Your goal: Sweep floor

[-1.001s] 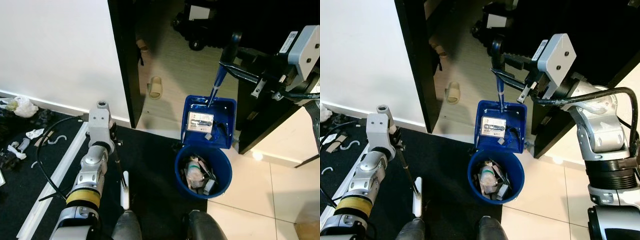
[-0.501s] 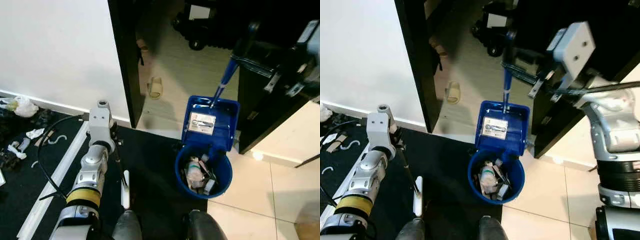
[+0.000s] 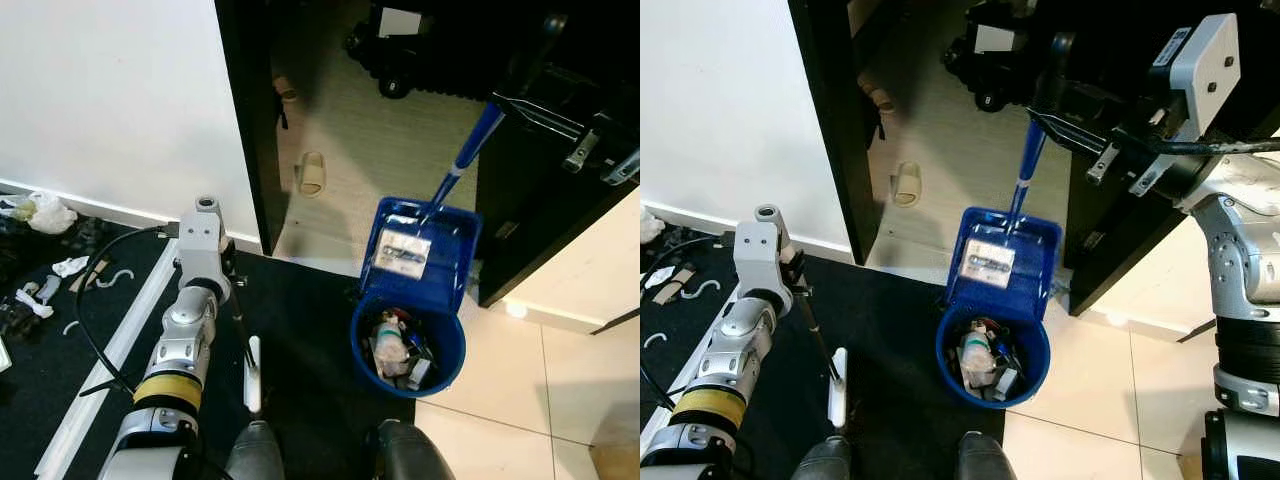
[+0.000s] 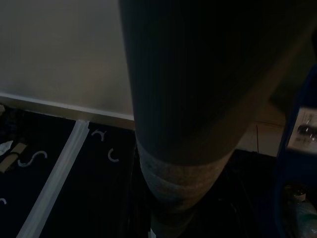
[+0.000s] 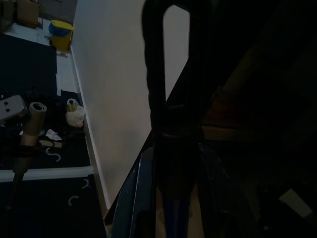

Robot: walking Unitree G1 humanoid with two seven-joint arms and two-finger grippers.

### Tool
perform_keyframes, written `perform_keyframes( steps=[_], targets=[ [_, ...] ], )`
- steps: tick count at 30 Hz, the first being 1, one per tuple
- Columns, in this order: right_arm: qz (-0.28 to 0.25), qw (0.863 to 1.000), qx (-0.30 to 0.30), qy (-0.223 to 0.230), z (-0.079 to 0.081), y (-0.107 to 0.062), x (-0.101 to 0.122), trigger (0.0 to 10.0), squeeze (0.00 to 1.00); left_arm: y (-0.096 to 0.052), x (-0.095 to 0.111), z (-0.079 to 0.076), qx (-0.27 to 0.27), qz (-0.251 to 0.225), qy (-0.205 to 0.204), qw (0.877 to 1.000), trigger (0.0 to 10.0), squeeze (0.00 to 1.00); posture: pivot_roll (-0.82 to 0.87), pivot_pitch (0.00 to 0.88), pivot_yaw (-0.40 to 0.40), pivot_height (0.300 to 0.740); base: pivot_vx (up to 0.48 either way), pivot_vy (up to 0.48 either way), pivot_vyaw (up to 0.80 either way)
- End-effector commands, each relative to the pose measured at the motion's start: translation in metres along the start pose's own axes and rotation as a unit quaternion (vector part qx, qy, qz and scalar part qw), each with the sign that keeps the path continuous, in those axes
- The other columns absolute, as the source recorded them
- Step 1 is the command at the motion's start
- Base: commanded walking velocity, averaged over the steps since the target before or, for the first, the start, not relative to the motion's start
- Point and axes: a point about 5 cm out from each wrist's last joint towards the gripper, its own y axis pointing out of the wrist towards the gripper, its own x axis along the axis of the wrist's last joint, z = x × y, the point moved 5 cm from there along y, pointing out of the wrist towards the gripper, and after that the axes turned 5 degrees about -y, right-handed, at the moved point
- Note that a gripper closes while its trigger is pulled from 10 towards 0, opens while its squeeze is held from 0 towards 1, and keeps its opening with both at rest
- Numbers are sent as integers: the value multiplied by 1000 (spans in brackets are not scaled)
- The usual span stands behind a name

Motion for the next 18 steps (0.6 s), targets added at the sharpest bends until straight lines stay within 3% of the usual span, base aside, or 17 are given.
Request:
perform_keyframes(
  steps=[1,5,6,8,13,16,18],
  targets=[
    [-12,1000,0,-16,-6,-3,10,10000,0,2,4,-1,-3,-2,3,1000,10000,0,31,33,-22,740,0,0,0],
    [-21,999,-21,-21,-20,-10,17,10000,0,2,4,0,-2,-3,4,1000,10000,0,34,33,-22,740,0,0,0],
    [-47,998,-37,-14,-32,-16,31,10000,0,2,5,2,0,-3,4,1000,10000,0,35,34,-21,740,0,0,0],
    [-47,998,-30,-16,-32,-18,33,10000,0,2,5,2,0,-3,5,1000,10000,0,35,34,-19,740,0,0,0],
    [-31,999,-9,-26,-25,-19,30,10000,0,2,5,3,0,-3,6,1000,10000,0,35,35,-17,740,0,0,0],
    [-1,998,44,-44,-2,-15,17,10000,0,3,6,2,-2,-4,8,1000,10000,0,42,35,-14,740,0,0,0],
    [-3,998,38,-55,-3,-14,17,10000,0,3,7,1,-2,-5,9,1000,10000,0,42,35,-13,740,0,0,0]
  ],
)
